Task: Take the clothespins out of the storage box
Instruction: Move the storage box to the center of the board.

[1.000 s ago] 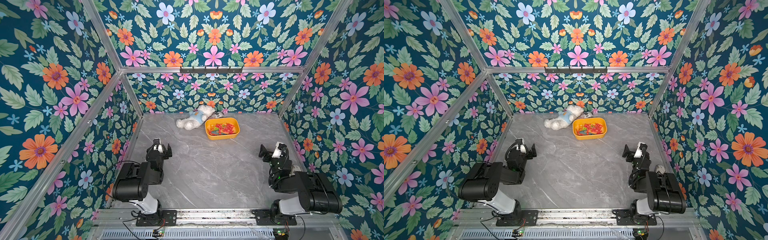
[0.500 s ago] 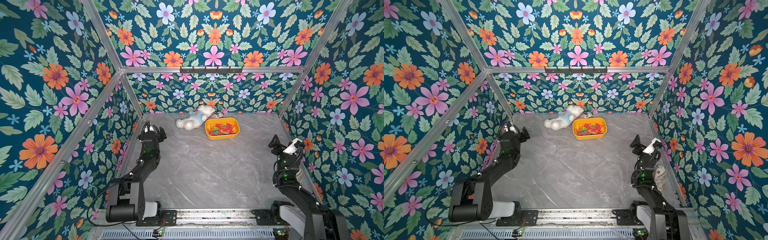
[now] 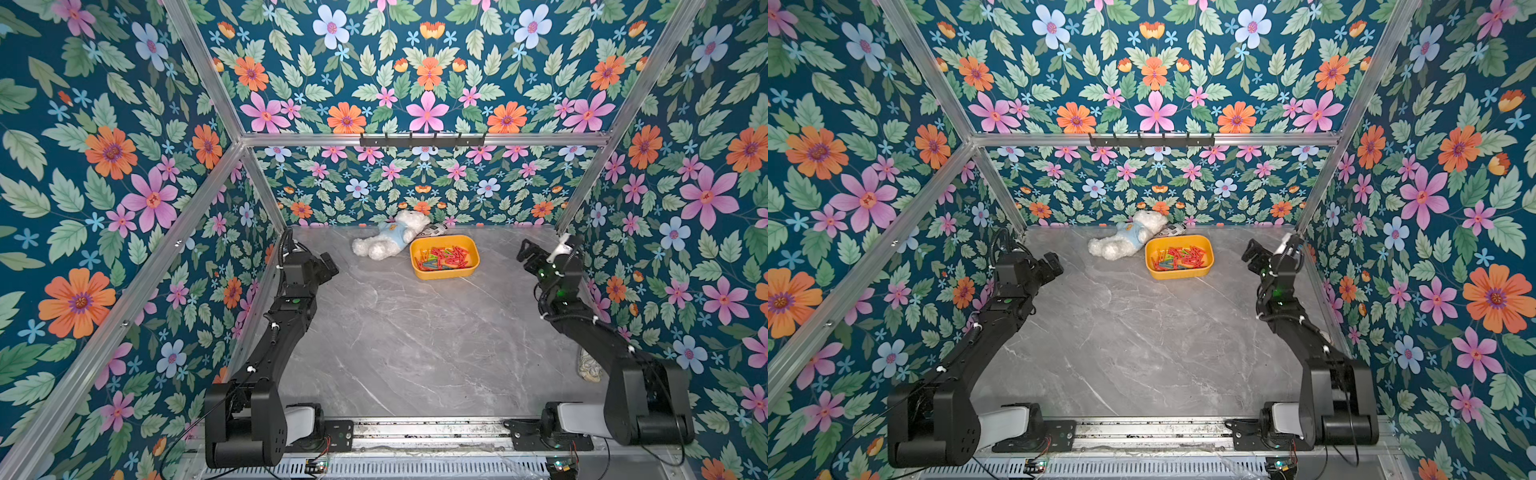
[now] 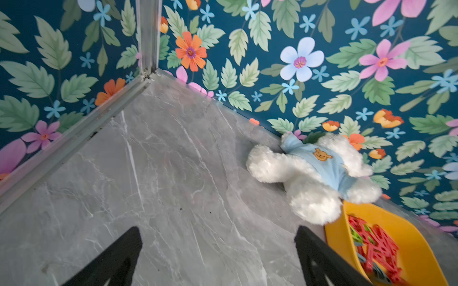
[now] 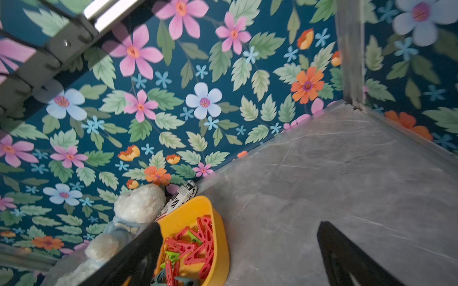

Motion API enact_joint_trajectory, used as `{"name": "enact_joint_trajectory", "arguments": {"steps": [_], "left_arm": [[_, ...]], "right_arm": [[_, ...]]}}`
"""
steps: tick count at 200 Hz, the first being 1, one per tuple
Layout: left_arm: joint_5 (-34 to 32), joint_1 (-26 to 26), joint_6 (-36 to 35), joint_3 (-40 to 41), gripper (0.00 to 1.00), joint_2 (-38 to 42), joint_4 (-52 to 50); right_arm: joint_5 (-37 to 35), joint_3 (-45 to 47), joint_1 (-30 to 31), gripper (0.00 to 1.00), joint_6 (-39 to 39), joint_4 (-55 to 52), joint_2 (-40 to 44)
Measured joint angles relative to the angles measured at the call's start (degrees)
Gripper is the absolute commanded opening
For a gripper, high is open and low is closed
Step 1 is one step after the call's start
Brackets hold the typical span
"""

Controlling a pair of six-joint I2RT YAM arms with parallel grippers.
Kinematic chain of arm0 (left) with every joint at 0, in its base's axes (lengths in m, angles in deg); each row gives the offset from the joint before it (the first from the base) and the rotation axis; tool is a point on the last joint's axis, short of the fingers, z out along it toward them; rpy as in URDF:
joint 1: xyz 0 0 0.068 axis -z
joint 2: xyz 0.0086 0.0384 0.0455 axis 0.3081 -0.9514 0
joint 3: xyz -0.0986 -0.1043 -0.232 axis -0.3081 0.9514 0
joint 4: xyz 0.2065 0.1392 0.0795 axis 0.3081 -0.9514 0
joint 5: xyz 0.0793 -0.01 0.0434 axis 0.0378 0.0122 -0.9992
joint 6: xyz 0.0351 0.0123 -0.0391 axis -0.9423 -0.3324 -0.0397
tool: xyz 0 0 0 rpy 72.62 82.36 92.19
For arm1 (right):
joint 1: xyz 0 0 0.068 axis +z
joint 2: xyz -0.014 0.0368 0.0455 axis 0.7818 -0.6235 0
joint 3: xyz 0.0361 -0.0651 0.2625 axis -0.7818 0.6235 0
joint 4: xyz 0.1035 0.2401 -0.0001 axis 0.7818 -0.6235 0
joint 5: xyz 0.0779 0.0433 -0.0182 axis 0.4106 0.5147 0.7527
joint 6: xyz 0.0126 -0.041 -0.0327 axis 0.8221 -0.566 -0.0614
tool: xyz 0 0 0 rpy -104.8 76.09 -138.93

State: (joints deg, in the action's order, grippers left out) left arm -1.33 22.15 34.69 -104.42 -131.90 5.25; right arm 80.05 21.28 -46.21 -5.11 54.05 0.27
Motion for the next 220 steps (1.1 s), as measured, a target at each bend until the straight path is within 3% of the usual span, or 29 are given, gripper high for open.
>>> {"name": "enact_joint_trajectory", "arguments": {"steps": [55,67,95,103,153,220], "left_arm": [[-2.97,7.23,-0.79,-0.33,1.00,2.84,-5.64],[-3.82,7.98,-0.79,-0.42,1.00,3.15,-6.62],[-5.03,9.31,-0.79,-0.28,1.00,4.00,-8.09],[-5.14,9.64,-0.79,-0.28,1.00,4.15,-8.11],[-6.38,10.43,-0.61,-0.55,1.00,3.93,-9.05],[-7.23,10.80,-0.35,-1.03,1.00,3.45,-10.21]], "right_arm": [[-1.75,-23.50,5.01,0.97,-0.96,-13.79,-23.47],[-1.79,-28.50,5.62,0.90,-1.20,-16.13,-27.98],[-1.73,-38.21,5.62,0.56,-1.36,-21.68,-36.50],[-1.66,-40.87,5.55,0.51,-1.33,-23.41,-38.69],[0.02,-51.39,6.25,0.51,-1.57,-29.70,-47.63],[1.11,-49.33,6.75,0.52,-1.55,-29.66,-46.18]]}}
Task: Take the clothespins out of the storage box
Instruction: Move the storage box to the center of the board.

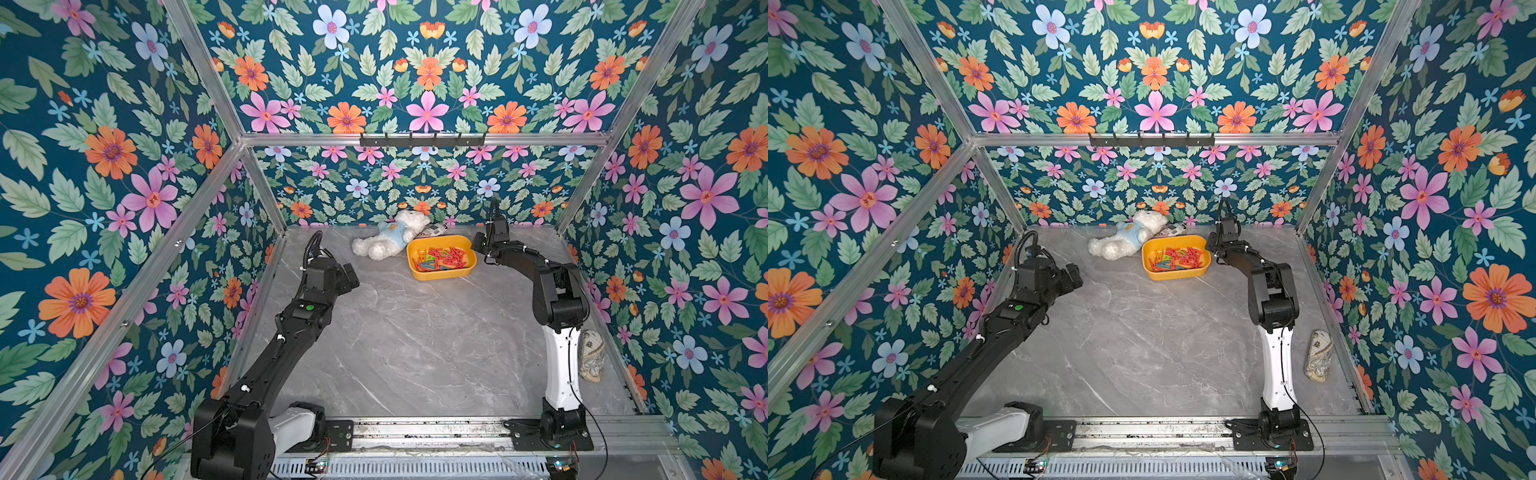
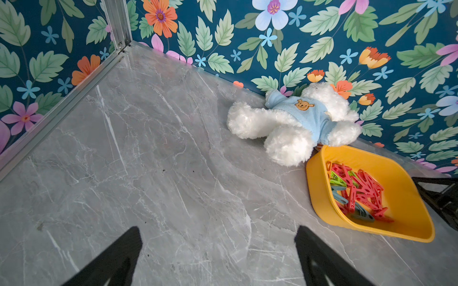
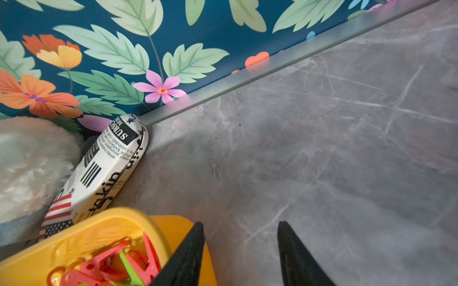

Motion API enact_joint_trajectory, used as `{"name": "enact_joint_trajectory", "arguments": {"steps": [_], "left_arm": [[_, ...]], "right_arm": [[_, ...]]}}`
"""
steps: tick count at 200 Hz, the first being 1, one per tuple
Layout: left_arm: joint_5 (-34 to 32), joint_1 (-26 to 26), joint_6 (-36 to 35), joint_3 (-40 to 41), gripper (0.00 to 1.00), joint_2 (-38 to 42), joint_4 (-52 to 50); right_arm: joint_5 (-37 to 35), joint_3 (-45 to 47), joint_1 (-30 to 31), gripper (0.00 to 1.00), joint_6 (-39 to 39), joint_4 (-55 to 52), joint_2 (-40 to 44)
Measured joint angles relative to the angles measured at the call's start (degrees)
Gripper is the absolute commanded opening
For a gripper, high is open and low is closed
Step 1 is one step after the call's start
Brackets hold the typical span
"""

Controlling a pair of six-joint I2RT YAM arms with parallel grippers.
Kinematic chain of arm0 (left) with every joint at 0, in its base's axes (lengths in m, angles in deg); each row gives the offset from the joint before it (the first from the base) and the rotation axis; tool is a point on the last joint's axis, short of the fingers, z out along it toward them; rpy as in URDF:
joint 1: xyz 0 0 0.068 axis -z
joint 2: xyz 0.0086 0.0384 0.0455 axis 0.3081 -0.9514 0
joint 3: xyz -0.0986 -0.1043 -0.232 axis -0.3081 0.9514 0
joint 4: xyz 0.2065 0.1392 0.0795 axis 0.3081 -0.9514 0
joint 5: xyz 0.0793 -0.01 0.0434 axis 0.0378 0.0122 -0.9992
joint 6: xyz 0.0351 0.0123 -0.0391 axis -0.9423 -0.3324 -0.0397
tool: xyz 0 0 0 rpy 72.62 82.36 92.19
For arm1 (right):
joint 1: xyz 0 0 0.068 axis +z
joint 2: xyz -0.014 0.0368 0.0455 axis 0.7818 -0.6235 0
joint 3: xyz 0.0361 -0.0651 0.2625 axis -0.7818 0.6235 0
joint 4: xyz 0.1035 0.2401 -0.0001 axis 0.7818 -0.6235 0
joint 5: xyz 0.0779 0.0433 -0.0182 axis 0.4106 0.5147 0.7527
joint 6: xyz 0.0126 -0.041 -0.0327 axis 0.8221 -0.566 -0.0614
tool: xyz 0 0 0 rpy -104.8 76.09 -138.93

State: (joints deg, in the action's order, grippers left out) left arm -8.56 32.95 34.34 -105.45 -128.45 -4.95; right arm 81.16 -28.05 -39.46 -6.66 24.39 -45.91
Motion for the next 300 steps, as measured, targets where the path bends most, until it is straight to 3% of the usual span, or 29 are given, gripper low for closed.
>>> {"name": "enact_joint_trajectory", "arguments": {"steps": [41,73,123,166,184,232,300], "left_arm": [[-0.17,0.04,0.00,-0.09,1.00,-0.37,0.00],[-0.15,0.04,0.00,-0.09,1.00,-0.74,0.02],[-0.09,0.04,0.00,0.28,1.00,-0.57,0.02],[0.09,0.04,-0.02,0.52,1.00,0.11,0.02],[0.42,0.04,-0.02,0.68,1.00,0.13,0.00],[1.68,0.07,-0.02,0.94,1.00,0.11,0.07],[5.40,0.09,-0.22,1.07,1.00,-0.74,0.81]], "right_arm": [[0.55,4.79,0.20,0.53,-0.09,4.90,5.09],[1.99,4.50,0.96,0.48,-1.14,5.75,4.55],[4.13,1.07,1.07,0.29,-2.60,3.26,-0.33],[3.45,2.91,2.12,0.14,-3.02,1.40,0.39],[3.43,4.59,2.89,0.00,-3.82,0.96,1.95],[1.11,13.42,5.55,0.00,-3.80,0.79,9.29],[-3.72,34.58,12.20,0.00,-0.35,4.48,25.64]]}}
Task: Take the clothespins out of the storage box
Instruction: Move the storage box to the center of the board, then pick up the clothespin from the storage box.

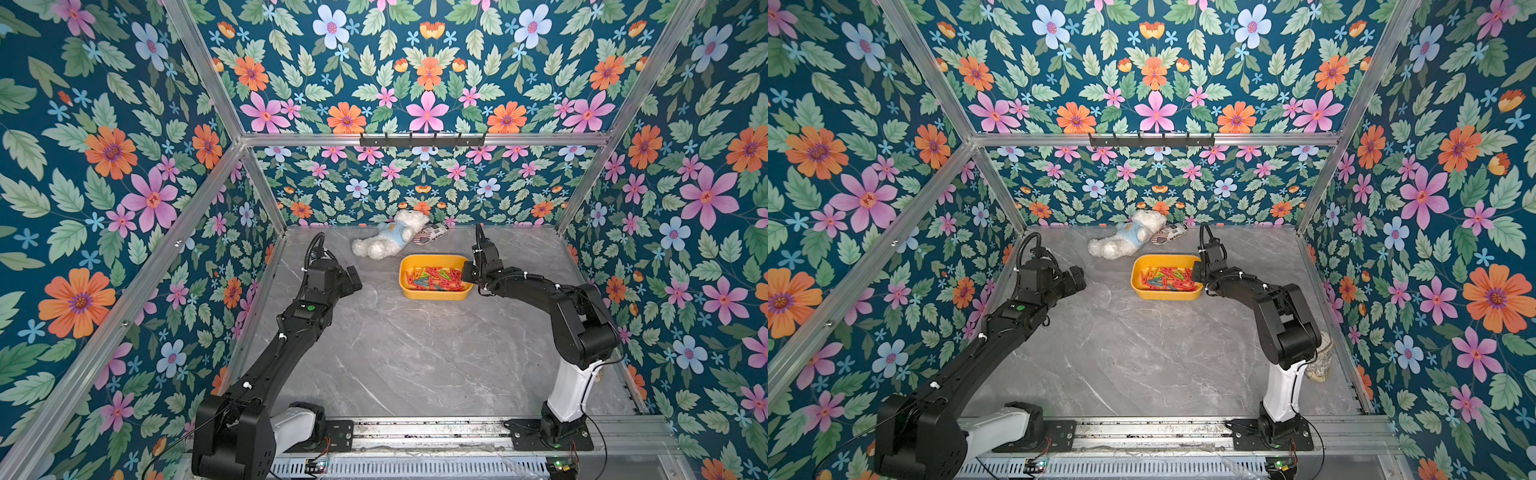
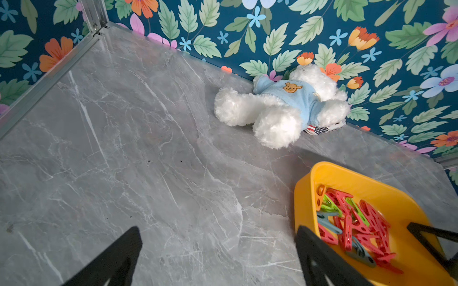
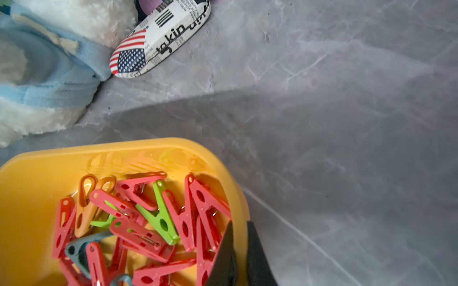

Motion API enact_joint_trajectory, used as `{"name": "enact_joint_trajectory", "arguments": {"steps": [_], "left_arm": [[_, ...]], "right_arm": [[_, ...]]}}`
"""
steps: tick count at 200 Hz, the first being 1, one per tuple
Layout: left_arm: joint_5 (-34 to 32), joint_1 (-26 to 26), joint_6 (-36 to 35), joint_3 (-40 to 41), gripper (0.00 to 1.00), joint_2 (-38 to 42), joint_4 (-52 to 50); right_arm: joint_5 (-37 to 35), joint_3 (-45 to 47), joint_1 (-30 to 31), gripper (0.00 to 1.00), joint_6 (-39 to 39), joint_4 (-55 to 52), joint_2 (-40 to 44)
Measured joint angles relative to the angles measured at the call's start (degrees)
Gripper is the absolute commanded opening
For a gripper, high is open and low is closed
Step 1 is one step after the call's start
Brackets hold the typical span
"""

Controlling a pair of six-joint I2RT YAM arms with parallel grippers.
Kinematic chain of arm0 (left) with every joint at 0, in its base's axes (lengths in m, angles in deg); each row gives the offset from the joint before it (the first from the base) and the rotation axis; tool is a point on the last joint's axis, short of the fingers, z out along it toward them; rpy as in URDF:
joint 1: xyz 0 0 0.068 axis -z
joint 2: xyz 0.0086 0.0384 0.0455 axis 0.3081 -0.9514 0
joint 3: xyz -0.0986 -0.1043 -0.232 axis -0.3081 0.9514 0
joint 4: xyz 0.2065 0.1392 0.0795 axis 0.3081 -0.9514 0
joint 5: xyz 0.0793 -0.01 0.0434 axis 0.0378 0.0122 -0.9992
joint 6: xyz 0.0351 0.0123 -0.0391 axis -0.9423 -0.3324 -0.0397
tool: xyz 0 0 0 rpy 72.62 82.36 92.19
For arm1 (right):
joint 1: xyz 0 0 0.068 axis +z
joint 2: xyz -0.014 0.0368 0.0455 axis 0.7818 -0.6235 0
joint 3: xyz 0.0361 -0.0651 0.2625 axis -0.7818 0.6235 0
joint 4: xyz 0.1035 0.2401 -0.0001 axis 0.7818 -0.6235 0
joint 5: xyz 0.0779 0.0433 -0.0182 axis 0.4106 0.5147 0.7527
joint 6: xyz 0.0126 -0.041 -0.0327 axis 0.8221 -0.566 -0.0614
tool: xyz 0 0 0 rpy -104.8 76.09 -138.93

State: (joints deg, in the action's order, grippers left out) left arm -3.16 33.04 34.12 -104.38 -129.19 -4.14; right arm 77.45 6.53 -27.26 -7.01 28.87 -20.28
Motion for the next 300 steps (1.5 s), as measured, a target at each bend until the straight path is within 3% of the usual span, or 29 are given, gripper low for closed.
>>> {"name": "enact_joint_trajectory", "arguments": {"steps": [76,135,159,202,219,246,274,300], "left_arm": [[2.08,0.20,-0.02,0.59,1.00,0.24,0.44],[2.54,0.61,0.00,0.61,1.00,1.20,-0.02],[2.51,0.76,0.00,0.44,1.00,1.27,-0.57],[2.71,1.55,0.00,-0.26,1.00,1.27,-0.90],[2.78,2.23,0.00,-0.50,1.00,1.22,-0.98],[2.84,3.48,0.02,-0.79,1.00,0.83,-1.09],[2.95,5.55,0.61,-1.49,0.99,-0.37,-1.22],[3.04,8.76,1.86,-2.80,0.93,-2.84,-1.46]], "right_arm": [[-5.03,19.30,7.37,0.01,5.60,6.05,14.78],[-6.56,23.45,10.25,0.02,7.93,9.40,15.21],[-6.91,23.34,11.45,0.09,8.17,10.40,13.90],[-7.41,22.27,11.63,0.34,8.44,10.95,12.94],[-7.41,21.59,11.69,0.48,8.37,11.08,13.35],[-7.23,20.26,11.72,0.58,8.00,11.02,15.21],[-6.29,19.82,11.72,0.80,7.39,9.73,19.04],[-5.20,20.55,11.72,0.98,6.69,8.72,23.54]]}}
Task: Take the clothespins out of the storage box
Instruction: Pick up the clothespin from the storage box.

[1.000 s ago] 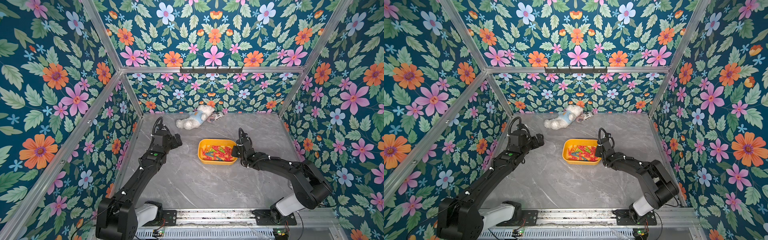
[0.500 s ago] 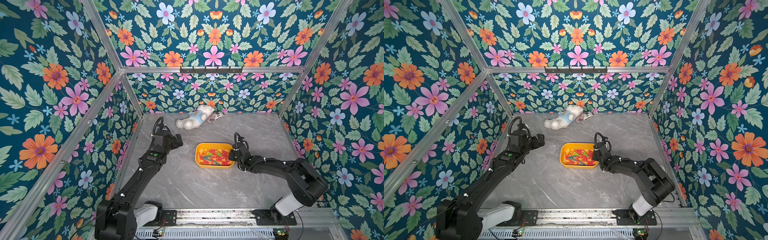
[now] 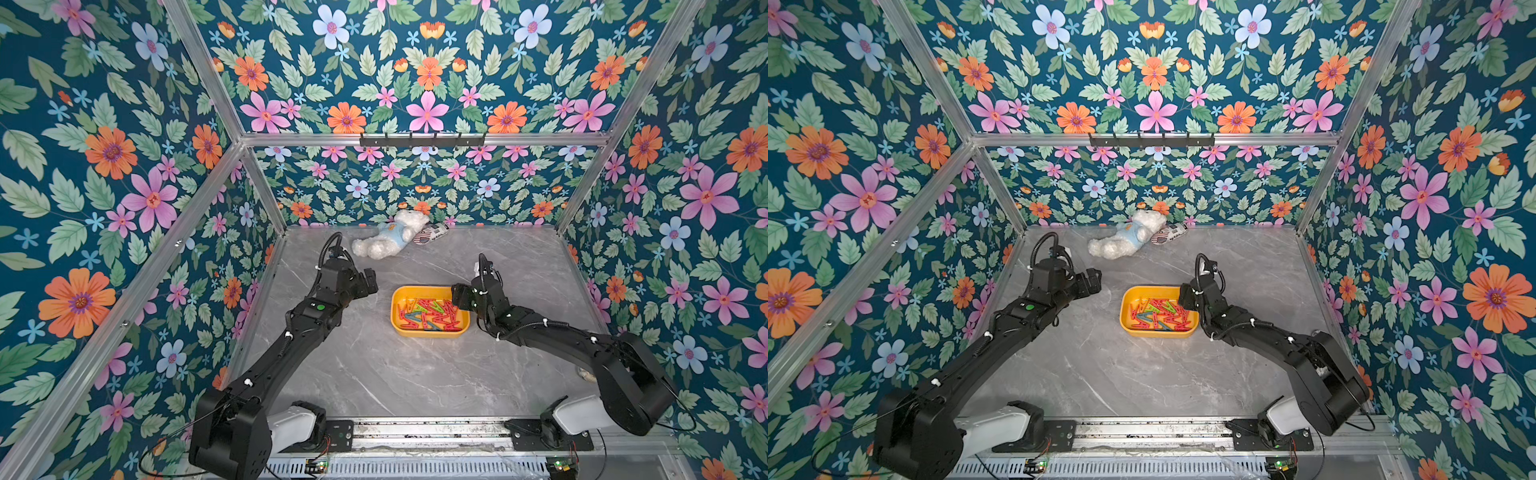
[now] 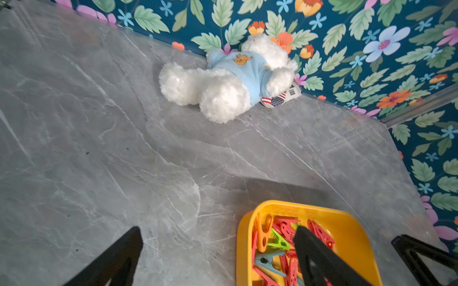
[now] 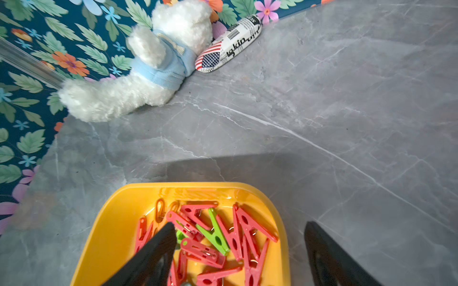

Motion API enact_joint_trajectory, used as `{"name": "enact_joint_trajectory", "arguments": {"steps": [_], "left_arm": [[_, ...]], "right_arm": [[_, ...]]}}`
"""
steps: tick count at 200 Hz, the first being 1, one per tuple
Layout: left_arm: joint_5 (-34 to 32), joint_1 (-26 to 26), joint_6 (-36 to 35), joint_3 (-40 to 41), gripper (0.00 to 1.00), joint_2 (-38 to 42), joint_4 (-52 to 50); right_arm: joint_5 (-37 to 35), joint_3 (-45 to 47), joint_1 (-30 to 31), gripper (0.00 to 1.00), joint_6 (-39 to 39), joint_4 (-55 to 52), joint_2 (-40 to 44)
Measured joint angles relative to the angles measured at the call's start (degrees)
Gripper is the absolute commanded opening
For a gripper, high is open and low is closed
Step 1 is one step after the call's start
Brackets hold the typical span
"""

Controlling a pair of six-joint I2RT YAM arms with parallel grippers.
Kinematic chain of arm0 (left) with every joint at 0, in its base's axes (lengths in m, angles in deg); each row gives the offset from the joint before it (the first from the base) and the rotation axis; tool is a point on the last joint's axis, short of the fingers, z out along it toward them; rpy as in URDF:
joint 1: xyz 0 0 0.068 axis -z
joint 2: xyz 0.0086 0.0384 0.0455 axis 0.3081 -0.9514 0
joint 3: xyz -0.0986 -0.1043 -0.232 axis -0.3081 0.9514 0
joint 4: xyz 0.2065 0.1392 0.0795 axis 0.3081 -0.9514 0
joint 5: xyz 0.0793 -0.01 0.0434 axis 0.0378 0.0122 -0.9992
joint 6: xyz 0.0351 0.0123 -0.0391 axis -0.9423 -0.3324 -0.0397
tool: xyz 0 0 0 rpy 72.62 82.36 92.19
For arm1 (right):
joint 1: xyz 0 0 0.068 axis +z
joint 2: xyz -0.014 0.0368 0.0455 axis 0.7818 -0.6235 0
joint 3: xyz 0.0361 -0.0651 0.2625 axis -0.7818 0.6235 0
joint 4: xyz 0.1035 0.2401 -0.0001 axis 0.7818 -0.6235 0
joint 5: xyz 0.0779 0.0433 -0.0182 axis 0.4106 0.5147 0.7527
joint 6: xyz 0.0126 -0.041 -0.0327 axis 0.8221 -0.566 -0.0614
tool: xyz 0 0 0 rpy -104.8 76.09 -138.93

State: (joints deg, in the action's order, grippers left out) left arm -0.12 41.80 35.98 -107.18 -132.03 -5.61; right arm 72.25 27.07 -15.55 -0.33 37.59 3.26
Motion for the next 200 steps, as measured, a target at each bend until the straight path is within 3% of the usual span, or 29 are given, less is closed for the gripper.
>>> {"name": "enact_joint_trajectory", "arguments": {"steps": [32,114,200], "left_arm": [[-0.04,4.04,1.99,-2.78,0.74,-5.42,-1.81],[-2.25,13.77,6.99,-16.79,0.42,-25.33,-9.51],[-4.37,14.86,8.33,-27.19,0.30,-40.72,-13.66]], "right_arm": [[1.29,1.84,0.00,0.99,-0.37,-0.46,6.08],[3.37,10.43,0.00,0.99,-0.35,1.14,21.09],[4.90,11.39,0.00,0.99,0.26,-0.09,24.79]]}}
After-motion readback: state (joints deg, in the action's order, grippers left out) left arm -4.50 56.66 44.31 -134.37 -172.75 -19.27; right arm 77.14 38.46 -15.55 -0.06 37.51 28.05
